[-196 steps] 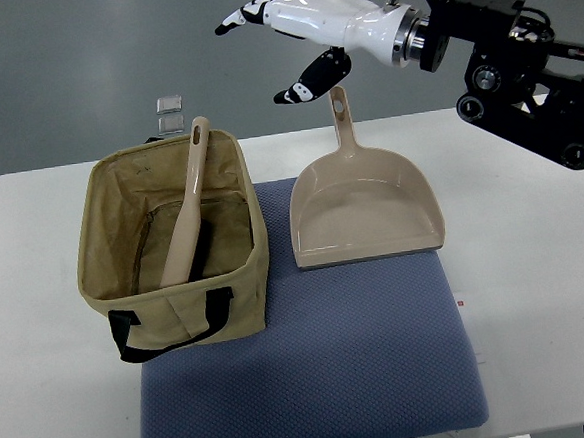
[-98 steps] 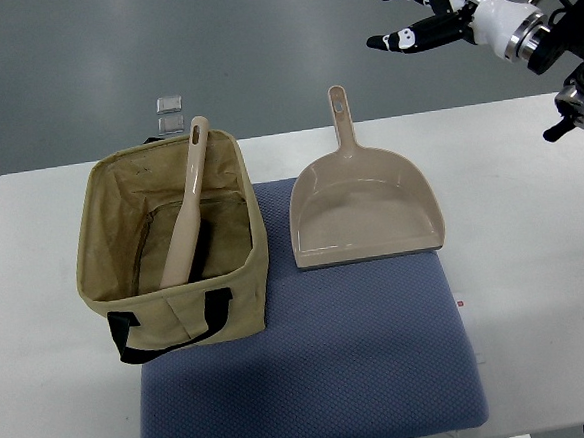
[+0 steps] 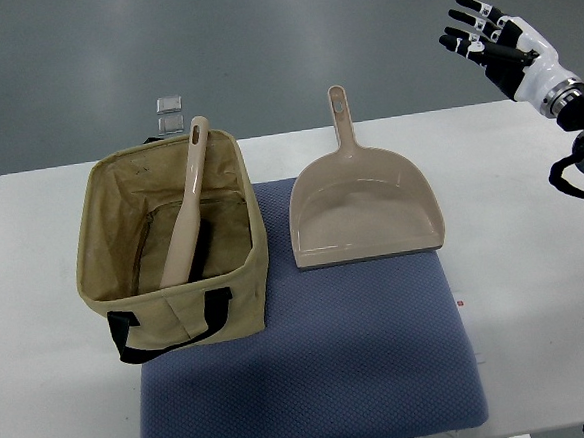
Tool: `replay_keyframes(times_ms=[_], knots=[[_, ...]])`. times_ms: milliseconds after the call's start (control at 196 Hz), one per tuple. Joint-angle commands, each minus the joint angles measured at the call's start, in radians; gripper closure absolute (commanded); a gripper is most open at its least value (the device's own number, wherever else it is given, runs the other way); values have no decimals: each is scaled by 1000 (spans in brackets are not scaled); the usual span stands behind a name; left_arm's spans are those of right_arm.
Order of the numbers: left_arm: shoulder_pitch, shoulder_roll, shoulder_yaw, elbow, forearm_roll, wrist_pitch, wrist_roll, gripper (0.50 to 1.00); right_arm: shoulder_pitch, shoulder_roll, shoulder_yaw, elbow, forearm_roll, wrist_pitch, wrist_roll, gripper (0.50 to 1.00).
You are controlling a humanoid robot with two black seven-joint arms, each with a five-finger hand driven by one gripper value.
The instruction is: Put pink broom in yellow bag with right hand
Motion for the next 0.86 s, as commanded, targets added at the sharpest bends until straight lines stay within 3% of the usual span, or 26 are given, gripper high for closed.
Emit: replay_keyframes(times_ms=[0, 271, 859], knots=[[0, 0, 0, 0, 0, 0, 0, 500, -19, 20, 0, -41, 42, 6, 3, 613], [0, 0, 0, 0, 0, 0, 0, 500, -47, 61, 4, -86, 87, 3, 10, 574], [0, 0, 0, 0, 0, 0, 0, 500, -94, 103, 27, -87, 85, 0, 15, 570]])
